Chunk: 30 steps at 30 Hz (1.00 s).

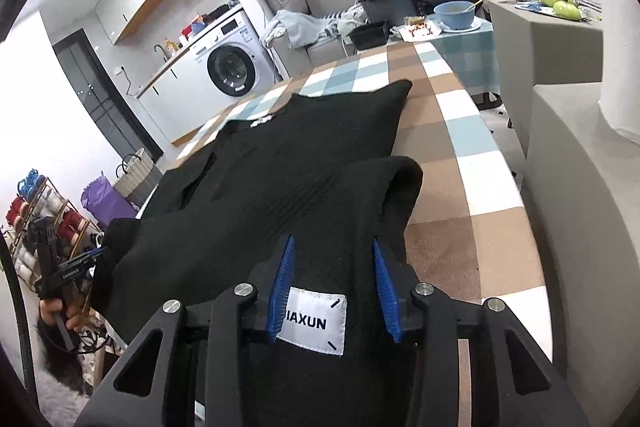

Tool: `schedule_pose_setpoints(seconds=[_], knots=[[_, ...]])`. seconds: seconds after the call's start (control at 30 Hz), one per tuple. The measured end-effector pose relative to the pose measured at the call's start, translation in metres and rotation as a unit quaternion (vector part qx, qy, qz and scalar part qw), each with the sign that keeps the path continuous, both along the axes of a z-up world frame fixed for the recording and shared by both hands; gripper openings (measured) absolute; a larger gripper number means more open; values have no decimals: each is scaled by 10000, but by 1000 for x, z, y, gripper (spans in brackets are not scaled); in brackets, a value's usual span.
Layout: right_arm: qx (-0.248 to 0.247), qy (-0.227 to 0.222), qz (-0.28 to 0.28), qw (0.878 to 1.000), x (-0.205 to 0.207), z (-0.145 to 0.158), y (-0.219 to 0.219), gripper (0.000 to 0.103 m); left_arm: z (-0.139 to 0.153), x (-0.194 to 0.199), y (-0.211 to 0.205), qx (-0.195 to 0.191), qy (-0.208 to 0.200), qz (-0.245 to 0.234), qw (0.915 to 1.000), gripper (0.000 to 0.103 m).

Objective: Fold small clothes

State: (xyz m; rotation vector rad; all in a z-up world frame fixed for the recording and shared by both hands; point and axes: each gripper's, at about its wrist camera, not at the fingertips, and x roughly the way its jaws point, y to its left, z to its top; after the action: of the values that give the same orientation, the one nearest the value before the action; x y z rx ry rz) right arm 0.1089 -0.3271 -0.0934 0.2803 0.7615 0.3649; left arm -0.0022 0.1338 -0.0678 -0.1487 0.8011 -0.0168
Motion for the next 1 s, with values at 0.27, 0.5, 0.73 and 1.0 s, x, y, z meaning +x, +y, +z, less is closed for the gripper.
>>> schedule_pose_setpoints(seconds=[0.27, 0.5, 0.73, 1.0], knots=[[-62, -778, -307, 9965, 3, 33, -10, 3, 19, 16, 35, -645, -664, 274, 9953, 5], [22, -609, -886, 9942, 54, 33, -13, 3, 12, 79, 68, -756, -547, 650, 9935, 5], [320, 319, -1216, 9916, 73, -7, -28, 12, -13, 91, 79, -996, -103, 788, 9918, 23], [853, 605, -845, 9909, 14, -21, -55, 50, -17, 60, 72, -1292, -37, 803, 9884, 51]])
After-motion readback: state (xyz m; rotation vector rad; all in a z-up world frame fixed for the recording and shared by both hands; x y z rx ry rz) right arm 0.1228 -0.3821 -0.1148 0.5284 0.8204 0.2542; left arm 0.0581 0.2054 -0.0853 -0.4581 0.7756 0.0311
